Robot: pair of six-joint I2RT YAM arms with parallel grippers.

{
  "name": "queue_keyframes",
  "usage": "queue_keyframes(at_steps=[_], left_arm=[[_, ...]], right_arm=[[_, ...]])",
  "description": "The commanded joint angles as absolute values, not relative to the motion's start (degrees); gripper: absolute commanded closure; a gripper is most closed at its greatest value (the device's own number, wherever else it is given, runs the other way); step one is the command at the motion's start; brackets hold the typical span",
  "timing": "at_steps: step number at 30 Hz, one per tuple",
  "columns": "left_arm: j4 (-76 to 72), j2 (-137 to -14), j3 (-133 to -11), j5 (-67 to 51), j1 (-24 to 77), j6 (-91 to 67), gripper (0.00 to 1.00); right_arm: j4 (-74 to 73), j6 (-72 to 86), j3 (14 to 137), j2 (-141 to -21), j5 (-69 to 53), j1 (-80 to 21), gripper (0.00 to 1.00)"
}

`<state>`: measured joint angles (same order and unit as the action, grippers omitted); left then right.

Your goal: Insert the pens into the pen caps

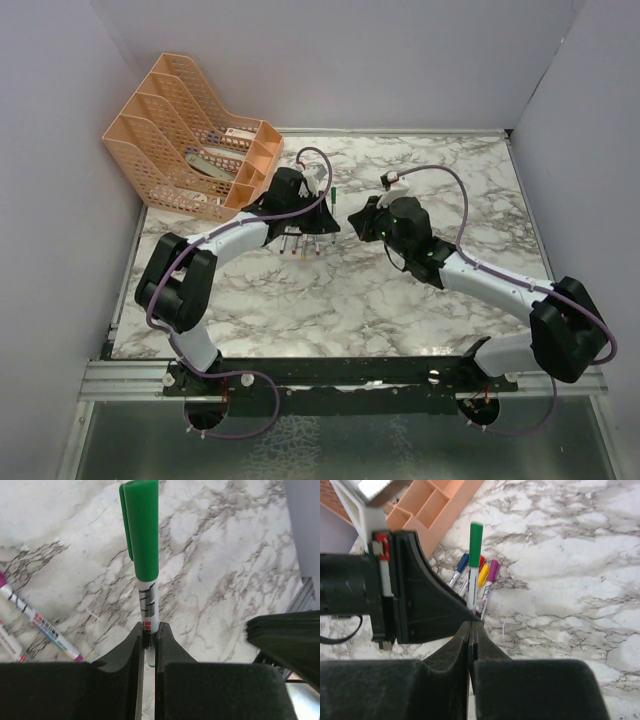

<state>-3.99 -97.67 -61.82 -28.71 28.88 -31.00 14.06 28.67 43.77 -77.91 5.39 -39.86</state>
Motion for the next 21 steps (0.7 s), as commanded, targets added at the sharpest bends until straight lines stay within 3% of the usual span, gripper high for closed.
queue_keyframes(at_steps=[1,15,21], left_arm=[[9.1,-99.3,-64.7,-21.4,28.8,-26.1,1.0],[16.1,-104.2,-69.6,-16.6,28.7,-24.1,1.0],[14.7,-107.8,-71.3,-21.3,28.7,-25.9,1.0]], right_arm=[[6.9,26.5,49.0,-77.4,15.9,-40.0,0.99],[0.5,28.5,48.4,-75.4,23.4,-40.1,0.99],[0.2,28.7,47.8,-75.2,23.1,-40.0,0.99]])
